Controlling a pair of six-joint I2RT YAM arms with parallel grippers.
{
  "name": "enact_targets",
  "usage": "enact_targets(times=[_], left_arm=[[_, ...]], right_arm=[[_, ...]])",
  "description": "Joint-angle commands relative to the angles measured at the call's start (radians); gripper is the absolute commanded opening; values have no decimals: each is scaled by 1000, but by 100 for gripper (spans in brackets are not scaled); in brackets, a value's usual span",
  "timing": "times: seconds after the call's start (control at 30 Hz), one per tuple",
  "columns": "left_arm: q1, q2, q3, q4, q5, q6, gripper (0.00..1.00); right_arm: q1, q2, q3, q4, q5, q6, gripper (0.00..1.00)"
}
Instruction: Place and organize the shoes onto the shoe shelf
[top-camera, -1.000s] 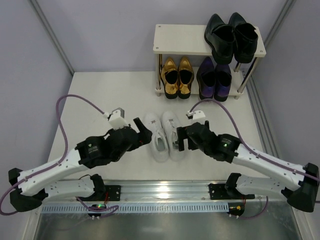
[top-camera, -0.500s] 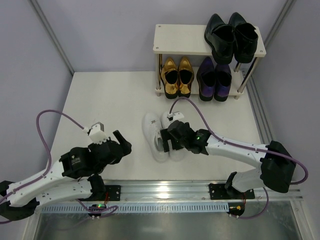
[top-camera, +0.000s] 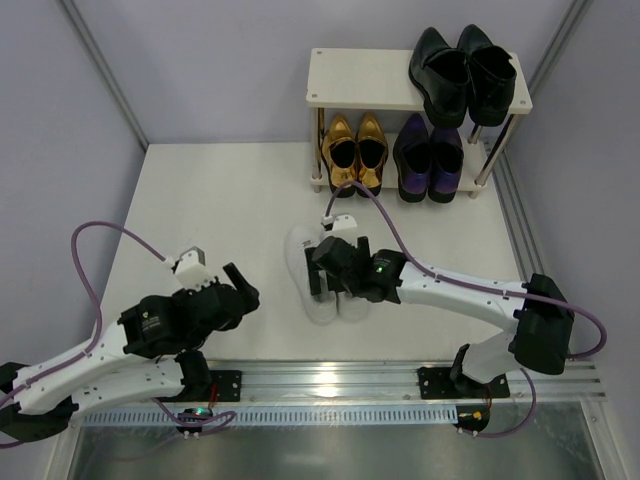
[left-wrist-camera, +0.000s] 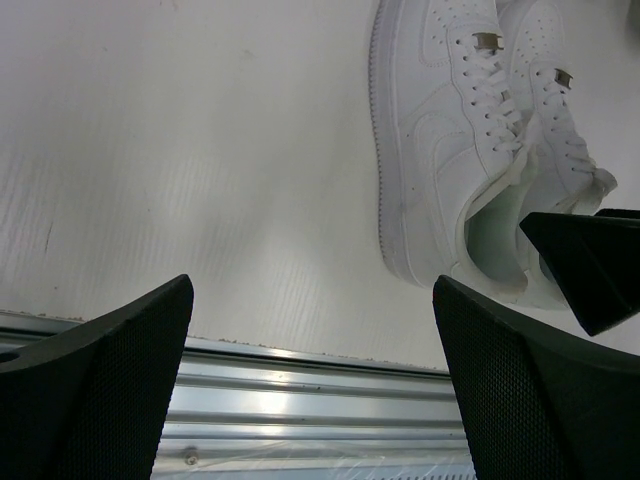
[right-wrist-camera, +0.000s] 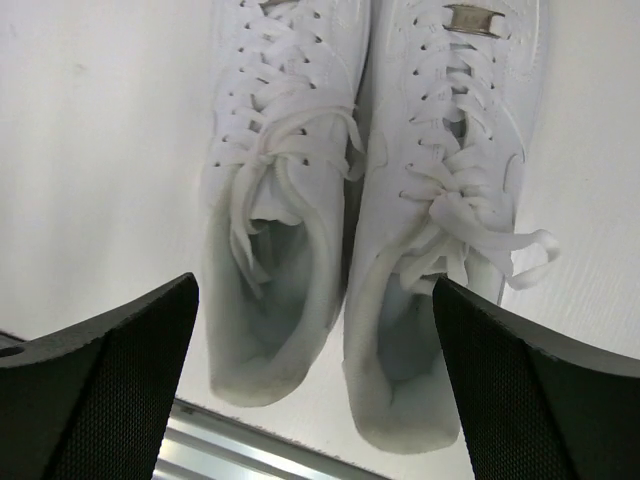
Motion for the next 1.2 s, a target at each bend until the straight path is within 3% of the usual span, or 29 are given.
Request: enact_targets(times=[0.0, 0.17, 0.4, 0.7, 0.87, 0.97, 1.0, 1.1, 1.13, 1.17], left_arm=[[0, -13, -11, -14, -53, -24, 100], [0, -14, -22, -9, -51, -26, 100], [0, -17, -28, -3, -39, -32, 100], [0, -48, -49, -9, -25, -53, 100], [0, -40, -52, -3, -14, -52, 100], [0, -37, -54, -5, -10, -52, 100], [0, -39, -55, -6, -8, -52, 100], [0, -52, -54, -11, -8, -55, 100], [0, -57, -54, -17, -11, -58, 100], [0, -63, -54, -20, -13, -61, 100]], right_arm=[[26, -36, 67, -66, 57, 97, 99], [46, -22, 62, -124, 63, 157, 99], [46, 22, -4, -81, 52, 184, 100], [45, 94, -97, 99, 2, 151, 80], [31, 156, -64, 218, 5, 102, 73], [20, 199, -21, 221, 11, 85, 53], [14, 210, -13, 212, 12, 85, 38], [8, 191, 1, 166, 19, 81, 16], [10, 158, 2, 123, 23, 78, 4], [10, 127, 1, 104, 28, 70, 4]])
